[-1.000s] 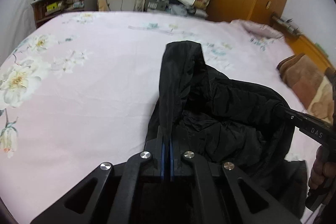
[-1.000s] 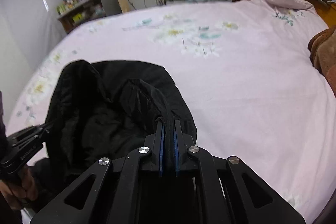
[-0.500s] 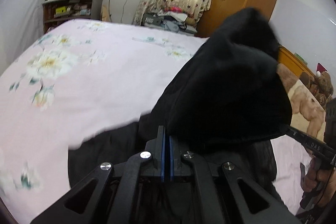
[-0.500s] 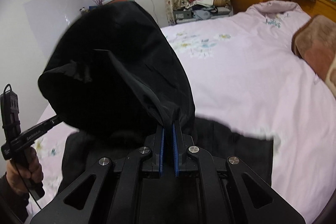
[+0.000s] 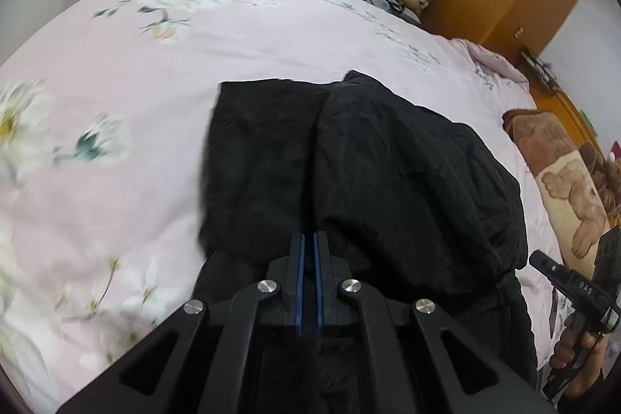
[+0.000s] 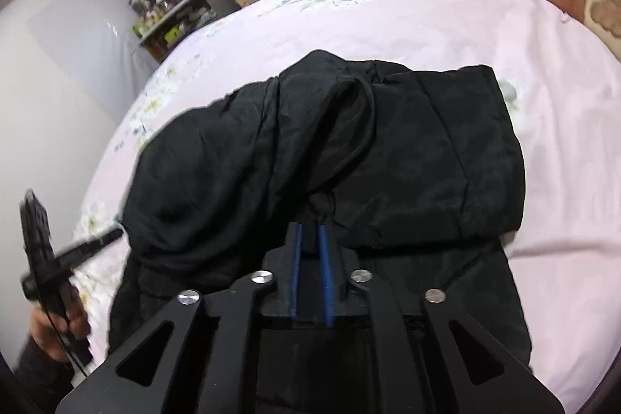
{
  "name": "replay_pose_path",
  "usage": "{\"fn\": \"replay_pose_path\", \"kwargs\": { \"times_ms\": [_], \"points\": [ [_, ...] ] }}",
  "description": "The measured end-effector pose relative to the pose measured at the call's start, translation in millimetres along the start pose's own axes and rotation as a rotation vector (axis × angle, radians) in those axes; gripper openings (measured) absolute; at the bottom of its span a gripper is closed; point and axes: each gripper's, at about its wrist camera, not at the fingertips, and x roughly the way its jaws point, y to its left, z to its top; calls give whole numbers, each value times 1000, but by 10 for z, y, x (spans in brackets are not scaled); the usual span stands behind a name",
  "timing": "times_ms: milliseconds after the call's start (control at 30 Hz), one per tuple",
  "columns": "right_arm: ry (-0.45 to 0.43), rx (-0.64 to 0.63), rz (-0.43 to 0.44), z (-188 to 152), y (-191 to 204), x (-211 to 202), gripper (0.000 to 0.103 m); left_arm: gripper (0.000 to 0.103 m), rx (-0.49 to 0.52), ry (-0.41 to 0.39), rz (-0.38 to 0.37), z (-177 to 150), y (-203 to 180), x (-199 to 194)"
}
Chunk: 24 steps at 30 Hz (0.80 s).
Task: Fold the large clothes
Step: 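Lift the hem with both tools and fold it toward the hood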
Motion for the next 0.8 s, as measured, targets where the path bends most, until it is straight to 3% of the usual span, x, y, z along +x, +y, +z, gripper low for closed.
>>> {"fn": "replay_pose_path", "kwargs": {
  "times_ms": [67, 100, 133, 200, 367, 400, 433, 533, 600, 667, 800],
  "points": [
    [-16, 35, 36, 35, -1, -24, 38, 16, -9, -24, -8, -23, -17, -91],
    [-21, 46, 60, 64, 18, -16, 48, 31, -8, -36, -19, -12, -39, -109],
    [-22, 52, 76, 70, 55, 7, 49, 49, 1, -47, -33, -10, -76, -115],
    [-11, 62, 94, 145, 94, 127, 49, 60, 31, -67, -46, 65, -200, -84],
    [36, 164, 126, 233, 54, 465, 49, 60, 56, -48, -60, 271, -439, 190],
    [58, 176, 125, 193, 43, 528, 43, 60, 54, -36, -62, 294, -484, 219],
    [79, 177, 107, 200, 31, 574, 8, 60, 50, -33, -77, 303, -527, 207],
    [50, 92, 94, 176, 170, 465, 6, 60, 97, -106, -142, 278, -661, 15],
    [60, 47, 149, 111, 172, 409, 6, 60, 132, -139, -161, 219, -705, -25],
    [96, 52, 129, -30, 101, 517, 6, 60, 146, -109, -158, 138, -685, 109],
    [149, 52, 84, -268, -21, 801, 6, 51, 143, 19, -51, -129, -473, 627]
  ]
}}
